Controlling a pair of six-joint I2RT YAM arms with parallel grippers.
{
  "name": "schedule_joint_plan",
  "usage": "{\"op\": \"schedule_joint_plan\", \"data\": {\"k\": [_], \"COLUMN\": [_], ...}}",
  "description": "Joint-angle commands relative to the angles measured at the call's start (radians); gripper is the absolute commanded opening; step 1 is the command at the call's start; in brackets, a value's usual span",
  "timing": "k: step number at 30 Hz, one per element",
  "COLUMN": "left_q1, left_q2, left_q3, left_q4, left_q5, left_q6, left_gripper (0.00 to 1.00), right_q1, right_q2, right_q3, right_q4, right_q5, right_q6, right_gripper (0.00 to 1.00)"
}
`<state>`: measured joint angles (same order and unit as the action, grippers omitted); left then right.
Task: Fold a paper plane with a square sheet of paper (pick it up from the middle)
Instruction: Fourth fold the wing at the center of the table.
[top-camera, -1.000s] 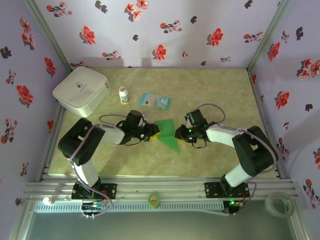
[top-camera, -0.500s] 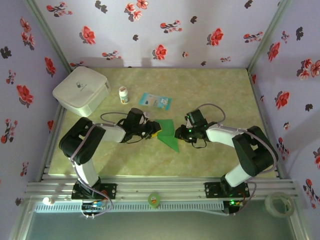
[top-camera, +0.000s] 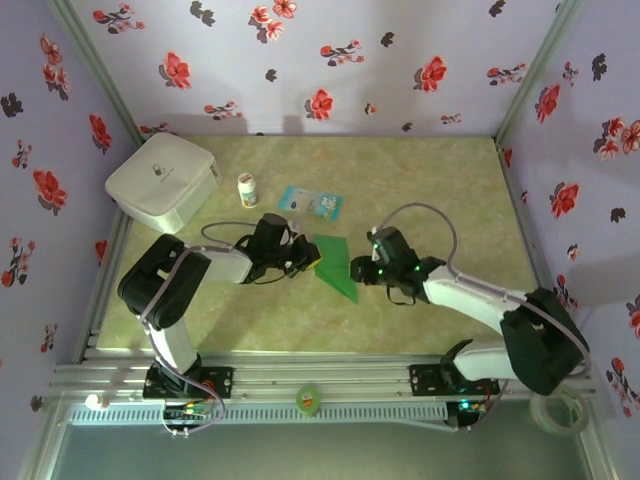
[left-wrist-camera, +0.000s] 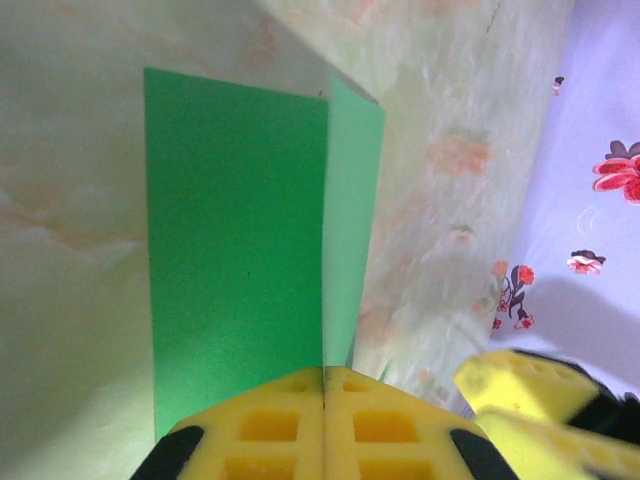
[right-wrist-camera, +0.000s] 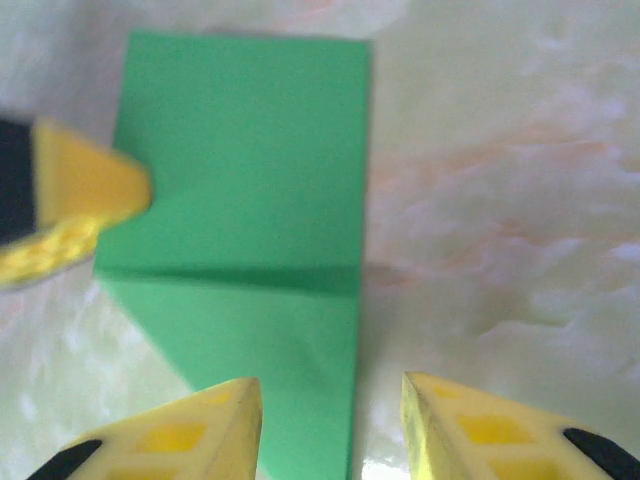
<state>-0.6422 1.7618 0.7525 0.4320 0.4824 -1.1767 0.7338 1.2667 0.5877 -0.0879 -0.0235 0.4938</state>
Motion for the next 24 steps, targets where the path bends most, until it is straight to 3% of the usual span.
{"op": "schedule_joint_plan", "data": {"k": [1,4,10,19,24], "left_q1": [-0.015,-0.028,-0.047,-0.057,-0.055], "left_q2": [-0.051,-0.066,-0.060,-0.068,-0.064], "left_q3": [-0.007,-0.004,0.032,0.062,0.067], "left_q4": [-0.004,-0.013,-0.063,-0.122,-0.127], "left_q5": [-0.061,-0.082,-0.084,-0.094,-0.093], "left_q6": [-0.037,-0.048,-0.034,-0.014,-0.011], "left_gripper": [0.04,0.04,0.04,0.05,0.05], "right_q1": [0.141,0.235,0.312,0.333,0.343], "right_q2": [-0.042,-0.039,0.057,0.166,0.187], "right_q3": [-0.079,-0.130,-0.100,-0.065,-0.076], "right_q4": [0.123,0.235,0.285,0.302,0.313], "right_q5": [0.251,0.325,0.410,0.493,0.493], "right_q6": [-0.215,-0.307,-0.400,-0.420,-0.397], "right_gripper": [0.41,0.41,0.42,0.42,0.32]}}
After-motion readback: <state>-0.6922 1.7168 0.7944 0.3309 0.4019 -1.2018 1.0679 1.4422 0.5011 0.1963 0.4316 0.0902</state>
